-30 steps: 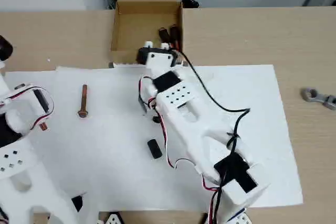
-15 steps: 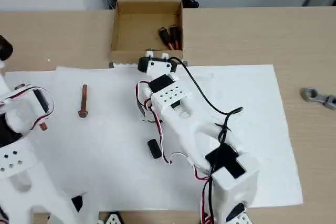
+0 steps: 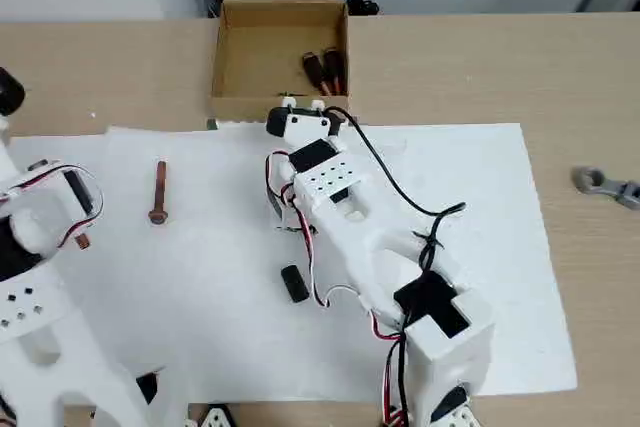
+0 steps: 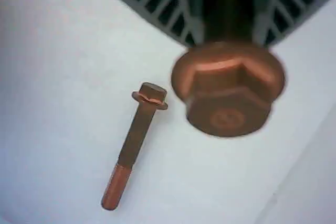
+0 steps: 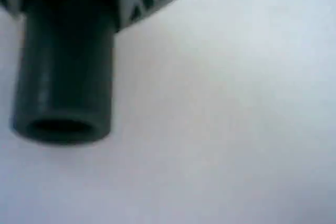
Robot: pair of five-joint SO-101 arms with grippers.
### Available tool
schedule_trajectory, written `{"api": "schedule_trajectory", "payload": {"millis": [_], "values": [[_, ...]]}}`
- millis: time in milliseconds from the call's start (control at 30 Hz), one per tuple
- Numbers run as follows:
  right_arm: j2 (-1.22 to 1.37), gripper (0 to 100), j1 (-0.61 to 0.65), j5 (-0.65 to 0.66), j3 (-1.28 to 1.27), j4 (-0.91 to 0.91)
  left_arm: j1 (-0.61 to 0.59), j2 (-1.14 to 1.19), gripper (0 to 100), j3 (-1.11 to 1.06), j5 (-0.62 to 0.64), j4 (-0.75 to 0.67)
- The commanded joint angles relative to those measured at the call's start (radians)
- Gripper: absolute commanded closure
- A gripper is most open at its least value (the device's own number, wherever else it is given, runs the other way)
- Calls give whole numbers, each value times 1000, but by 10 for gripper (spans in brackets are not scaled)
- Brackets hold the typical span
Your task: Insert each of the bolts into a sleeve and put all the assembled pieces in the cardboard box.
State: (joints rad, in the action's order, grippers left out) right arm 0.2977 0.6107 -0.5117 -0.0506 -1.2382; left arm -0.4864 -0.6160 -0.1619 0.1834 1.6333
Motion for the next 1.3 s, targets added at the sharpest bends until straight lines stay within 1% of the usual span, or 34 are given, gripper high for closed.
{"api": "schedule_trajectory", "payload": {"millis": [0, 133, 200, 333, 433, 533, 733, 800, 900, 933, 1033, 1100, 1167, 1267], "values": [[-4, 989, -21, 40, 43, 15, -6, -26, 994, 44, -3, 0], [-8, 988, -19, 153, 41, 7, -6, -26, 994, 44, -3, 0], [-19, 988, -21, 189, 41, 5, -6, -26, 994, 44, -3, 0], [-110, 988, -22, 272, 41, -21, -6, -28, 994, 44, -12, 0], [-231, 988, -50, 310, 44, -35, -6, -28, 994, 44, -23, 0], [-378, 989, -91, 384, 46, -74, -6, -28, 994, 44, -23, -2], [-700, 994, -191, 563, 41, -269, -3, -26, 994, 44, -25, -2], [-800, 994, -240, 594, 41, -338, -2, -26, 994, 44, -23, -5], [-918, 995, -366, 606, 37, -420, -2, -26, 994, 44, -23, -18], [-957, 995, -417, 608, 25, -426, -2, -26, 994, 44, -23, -21], [-1053, 995, -584, 675, -41, -426, 0, -25, 994, 44, -23, -23], [-1116, 995, -671, 704, -104, -426, 0, -25, 994, 44, -23, -23], [-1181, 995, -733, 723, -172, -426, 0, -25, 994, 44, -23, -25], [-1277, 995, -762, 715, -287, -395, 0, -25, 994, 44, -21, -28]]}}
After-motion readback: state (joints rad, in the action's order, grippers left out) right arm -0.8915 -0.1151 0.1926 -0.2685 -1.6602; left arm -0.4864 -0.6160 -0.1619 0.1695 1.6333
